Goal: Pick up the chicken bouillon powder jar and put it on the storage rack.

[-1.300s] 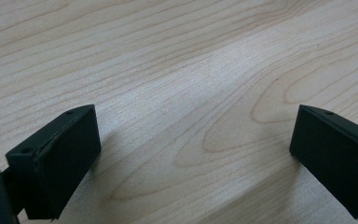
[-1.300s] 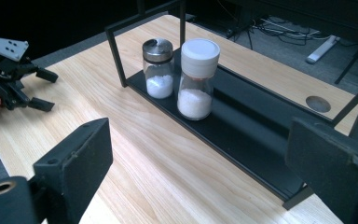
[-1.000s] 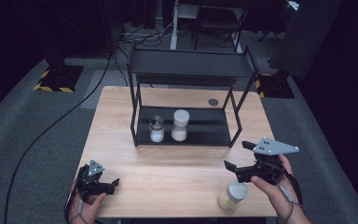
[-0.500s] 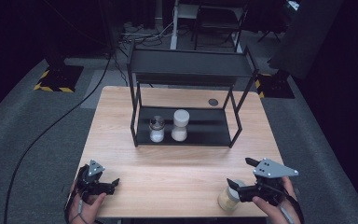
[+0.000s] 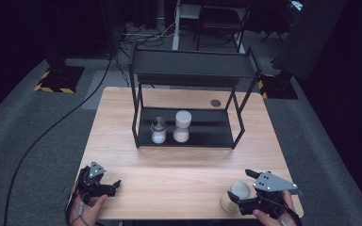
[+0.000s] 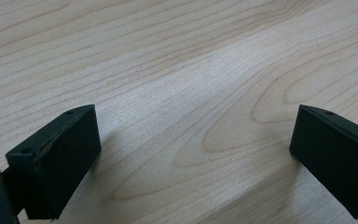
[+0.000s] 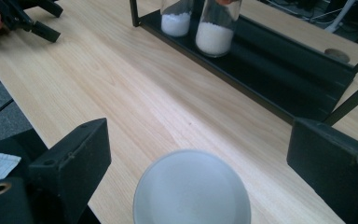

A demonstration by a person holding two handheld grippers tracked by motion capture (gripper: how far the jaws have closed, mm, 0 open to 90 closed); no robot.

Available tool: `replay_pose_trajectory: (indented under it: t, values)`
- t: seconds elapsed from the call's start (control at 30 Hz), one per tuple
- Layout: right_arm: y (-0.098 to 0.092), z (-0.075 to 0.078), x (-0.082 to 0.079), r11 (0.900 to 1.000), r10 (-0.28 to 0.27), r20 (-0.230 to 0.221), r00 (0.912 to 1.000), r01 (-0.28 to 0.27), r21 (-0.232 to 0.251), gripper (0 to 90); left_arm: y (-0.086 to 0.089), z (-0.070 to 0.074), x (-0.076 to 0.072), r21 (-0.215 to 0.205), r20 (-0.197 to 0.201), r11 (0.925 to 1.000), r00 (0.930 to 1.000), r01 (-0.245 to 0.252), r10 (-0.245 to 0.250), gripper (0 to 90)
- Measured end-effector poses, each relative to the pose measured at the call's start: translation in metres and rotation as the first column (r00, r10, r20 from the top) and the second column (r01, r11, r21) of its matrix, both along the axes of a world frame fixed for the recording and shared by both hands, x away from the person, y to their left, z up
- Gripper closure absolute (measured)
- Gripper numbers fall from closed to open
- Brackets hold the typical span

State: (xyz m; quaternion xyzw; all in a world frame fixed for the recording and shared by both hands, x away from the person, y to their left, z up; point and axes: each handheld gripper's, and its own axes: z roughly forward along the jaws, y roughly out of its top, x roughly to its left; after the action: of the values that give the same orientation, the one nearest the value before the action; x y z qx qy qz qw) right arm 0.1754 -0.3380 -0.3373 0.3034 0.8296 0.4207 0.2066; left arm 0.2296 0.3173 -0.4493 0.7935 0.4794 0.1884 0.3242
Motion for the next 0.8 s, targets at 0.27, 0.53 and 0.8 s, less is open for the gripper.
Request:
replay_pose_trajectory:
  t: [0.27, 0.53, 0.8]
  values:
    - [-0.002, -0.015, 0.002, 1.0, -0.008, -0.037, 0.9993, 0.008, -0.004, 6.5, 0.0, 0.0, 0.0, -0.001, 0.0, 1.0, 1.0, -0.001, 0.001, 1.3]
    - [-0.006, -0.025, 0.006, 1.0, -0.013, -0.081, 0.9966, 0.012, -0.009, 12.7, 0.0, 0.0, 0.0, 0.0, 0.0, 1.0, 1.0, 0.0, 0.0, 1.2]
    - [-0.002, -0.032, 0.01, 0.999, -0.012, -0.11, 0.9939, 0.008, -0.04, 21.1, 0.0, 0.0, 0.0, 0.0, 0.0, 1.0, 1.0, 0.0, 0.0, 1.3]
